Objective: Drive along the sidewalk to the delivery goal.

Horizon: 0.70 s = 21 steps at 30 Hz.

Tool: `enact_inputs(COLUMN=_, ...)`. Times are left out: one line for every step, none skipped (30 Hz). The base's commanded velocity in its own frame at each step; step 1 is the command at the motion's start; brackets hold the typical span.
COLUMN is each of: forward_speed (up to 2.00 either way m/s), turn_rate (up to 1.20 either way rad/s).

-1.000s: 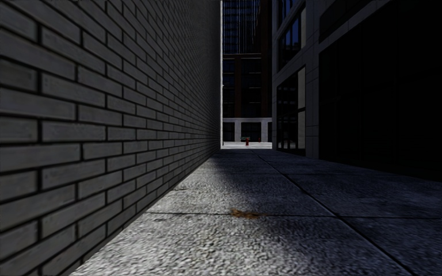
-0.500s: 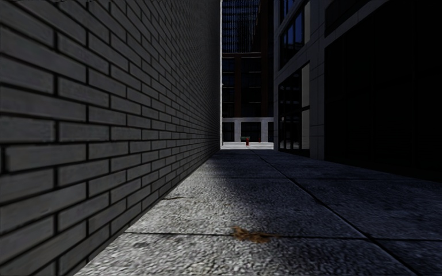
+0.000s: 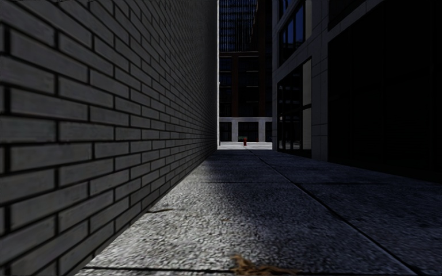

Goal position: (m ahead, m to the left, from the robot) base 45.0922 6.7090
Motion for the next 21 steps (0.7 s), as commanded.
enact_inputs(forward_speed=0.87, turn_rate=0.00)
enact_inputs(forward_speed=0.87, turn_rate=0.00)
enact_inputs(forward_speed=0.86, turn_rate=0.00)
enact_inputs(forward_speed=0.86, turn_rate=0.00)
enact_inputs(forward_speed=0.86, turn_rate=0.00)
enact_inputs(forward_speed=0.86, turn_rate=0.00)
enact_inputs(forward_speed=0.86, turn_rate=0.00)
enact_inputs(forward_speed=0.86, turn_rate=0.00)
enact_inputs(forward_speed=0.86, turn_rate=0.00)
enact_inputs(forward_speed=0.86, turn_rate=0.00)
enact_inputs(forward_speed=0.86, turn_rate=0.00)
enact_inputs(forward_speed=0.86, turn_rate=0.00)
enact_inputs(forward_speed=0.86, turn_rate=0.00)
enact_inputs(forward_speed=0.86, turn_rate=0.00)
enact_inputs(forward_speed=0.86, turn_rate=0.00)
enact_inputs(forward_speed=0.86, turn_rate=0.00)
enact_inputs(forward_speed=0.86, turn_rate=0.00)
enact_inputs(forward_speed=0.86, turn_rate=0.00)
enact_inputs(forward_speed=0.86, turn_rate=0.00)
enact_inputs(forward_speed=0.86, turn_rate=0.00)
enact_inputs(forward_speed=0.86, turn_rate=0.00)
